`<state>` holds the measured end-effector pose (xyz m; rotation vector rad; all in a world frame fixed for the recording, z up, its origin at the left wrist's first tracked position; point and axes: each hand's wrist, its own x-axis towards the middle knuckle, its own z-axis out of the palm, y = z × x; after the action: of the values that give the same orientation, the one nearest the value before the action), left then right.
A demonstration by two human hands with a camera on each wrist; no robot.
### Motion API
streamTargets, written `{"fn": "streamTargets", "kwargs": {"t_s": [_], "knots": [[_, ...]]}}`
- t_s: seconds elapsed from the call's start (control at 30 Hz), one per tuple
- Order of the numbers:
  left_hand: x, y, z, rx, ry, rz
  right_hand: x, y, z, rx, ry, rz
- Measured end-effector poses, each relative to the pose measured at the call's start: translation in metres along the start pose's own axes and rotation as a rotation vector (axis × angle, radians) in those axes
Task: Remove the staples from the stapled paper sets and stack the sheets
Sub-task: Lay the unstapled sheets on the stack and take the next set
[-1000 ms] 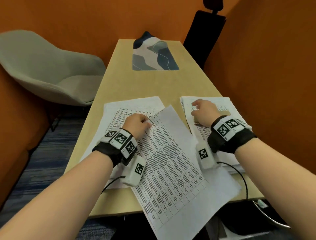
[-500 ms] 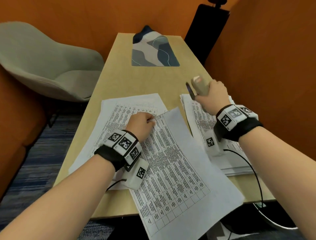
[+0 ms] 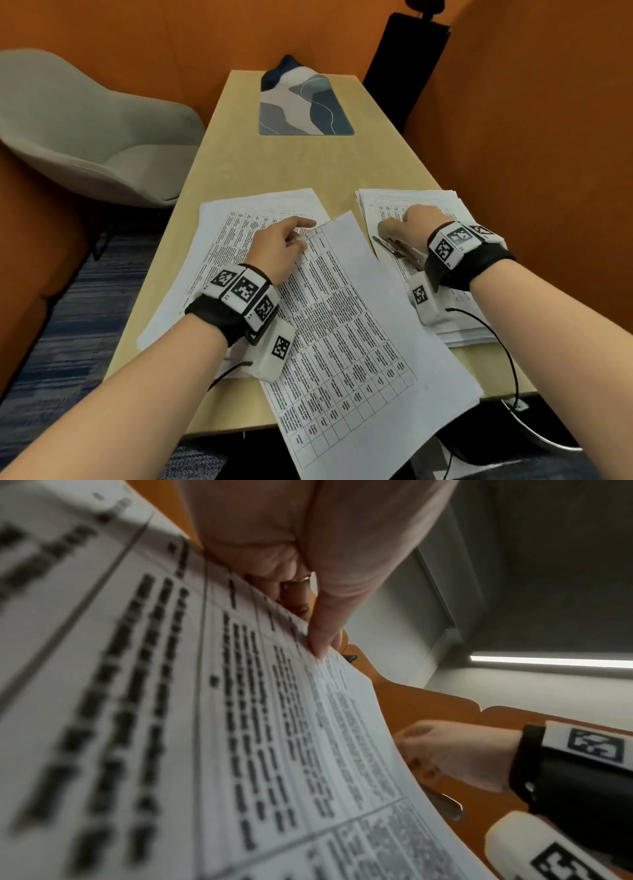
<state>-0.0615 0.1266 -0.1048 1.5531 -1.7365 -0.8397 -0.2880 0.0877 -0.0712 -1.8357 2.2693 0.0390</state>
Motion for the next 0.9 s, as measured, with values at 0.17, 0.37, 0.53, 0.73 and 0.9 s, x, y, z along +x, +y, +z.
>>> {"fn": "streamTargets", "kwargs": {"t_s": [0.17,0.37,0.53,0.73,0.9], "knots": [[-0.002,0.001,0.004,-0.04,0.024,-0.008,-0.029,-0.033,-0.006,0.333,0.01,-0.317],[-0.004,-0.001,0.004,-0.104,0.053,-0.023,-0.049,-0.046,0.011,0.515,0.211,-0.281],[-0.006,-0.002,0.003,-0.127,0.087,-0.009,-0.057,-0.047,0.016,0.507,0.274,-0.332],[-0.006,-0.002,0.003,-0.114,0.106,0.015,-0.057,-0.048,0.019,0.504,0.326,-0.376],[-0.006,-0.003,0.003,-0.167,0.094,0.009,-0.055,-0.052,0.019,0.55,0.311,-0.418]]}}
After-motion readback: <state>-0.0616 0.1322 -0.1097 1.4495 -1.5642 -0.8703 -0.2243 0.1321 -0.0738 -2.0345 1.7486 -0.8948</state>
